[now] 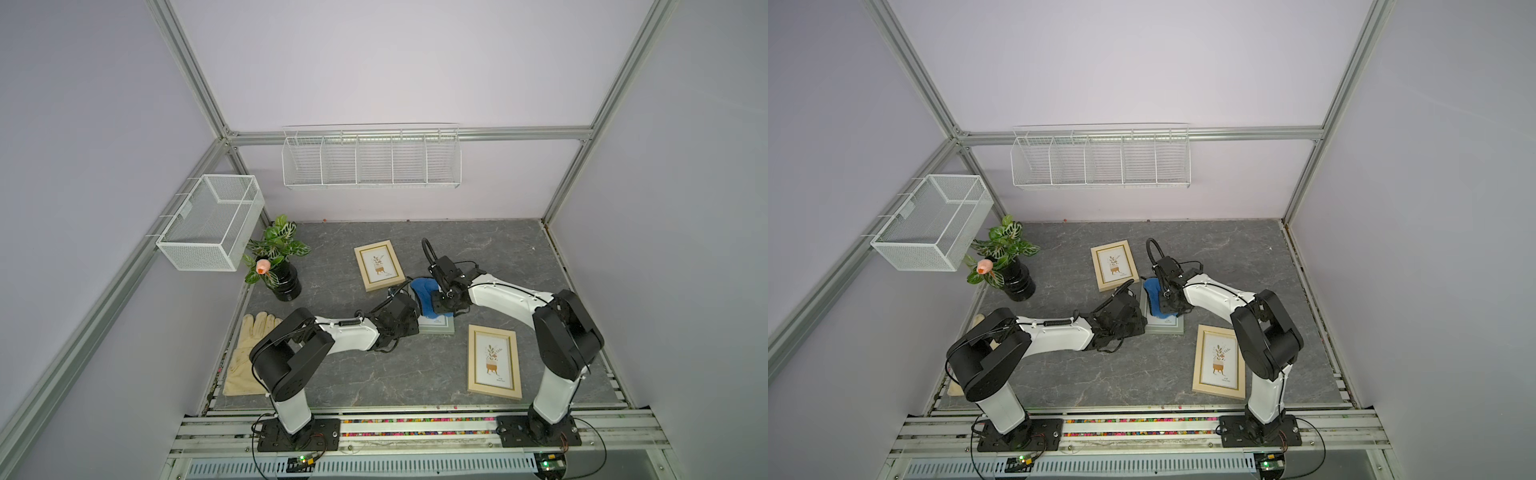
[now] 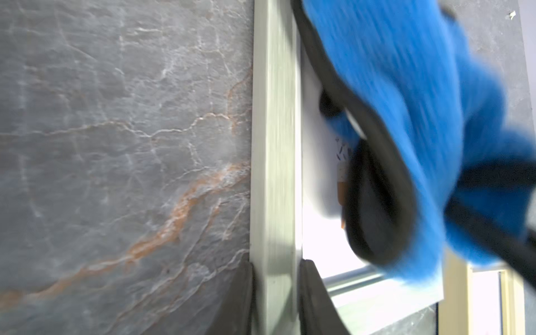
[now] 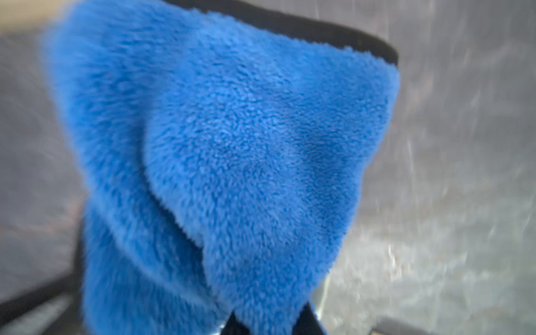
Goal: Wipe the picture frame with a cloth
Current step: Wipe the dirt from the picture frame.
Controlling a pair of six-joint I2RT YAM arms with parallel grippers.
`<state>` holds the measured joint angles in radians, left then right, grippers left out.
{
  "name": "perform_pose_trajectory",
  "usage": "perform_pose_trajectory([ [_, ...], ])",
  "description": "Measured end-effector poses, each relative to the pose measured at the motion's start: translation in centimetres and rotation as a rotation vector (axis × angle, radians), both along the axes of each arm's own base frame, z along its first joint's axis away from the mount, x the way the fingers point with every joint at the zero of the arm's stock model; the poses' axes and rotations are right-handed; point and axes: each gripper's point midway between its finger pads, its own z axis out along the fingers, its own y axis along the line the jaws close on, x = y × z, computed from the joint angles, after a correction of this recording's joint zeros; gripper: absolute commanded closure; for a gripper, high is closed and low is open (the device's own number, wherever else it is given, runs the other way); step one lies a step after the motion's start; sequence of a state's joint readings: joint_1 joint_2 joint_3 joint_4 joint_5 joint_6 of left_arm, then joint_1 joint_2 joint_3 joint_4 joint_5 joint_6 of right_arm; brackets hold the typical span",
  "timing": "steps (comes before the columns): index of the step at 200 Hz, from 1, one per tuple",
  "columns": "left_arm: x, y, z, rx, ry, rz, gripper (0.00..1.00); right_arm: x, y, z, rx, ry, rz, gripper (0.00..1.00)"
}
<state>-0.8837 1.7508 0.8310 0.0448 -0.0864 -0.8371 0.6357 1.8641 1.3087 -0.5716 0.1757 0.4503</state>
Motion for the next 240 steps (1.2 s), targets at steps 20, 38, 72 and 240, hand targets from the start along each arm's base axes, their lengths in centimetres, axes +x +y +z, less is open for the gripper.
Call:
perform_pose_trajectory([
  [20, 0.0, 0.0, 0.0, 0.0, 0.0, 0.0, 0.79, 1.9, 2.3, 0.6, 0.026, -0.028, 0.019, 0.93],
  [38, 0.0, 0.0, 0.0, -0.001, -0.001, 0.0, 0.79, 3.0, 4.1, 0.1, 0.04, -0.03, 0.036, 0.93],
  [72, 0.0, 0.0, 0.0, -0.004, -0.002, 0.004, 0.79, 4.0, 3.4, -2.1, -0.018, -0.008, 0.011, 0.93],
  [240, 0.2, 0.2, 0.0, 0.004, 0.002, 0.022, 0.79, 1.1, -1.6, -0.9, -0.105, -0.014, -0.034, 0.93],
])
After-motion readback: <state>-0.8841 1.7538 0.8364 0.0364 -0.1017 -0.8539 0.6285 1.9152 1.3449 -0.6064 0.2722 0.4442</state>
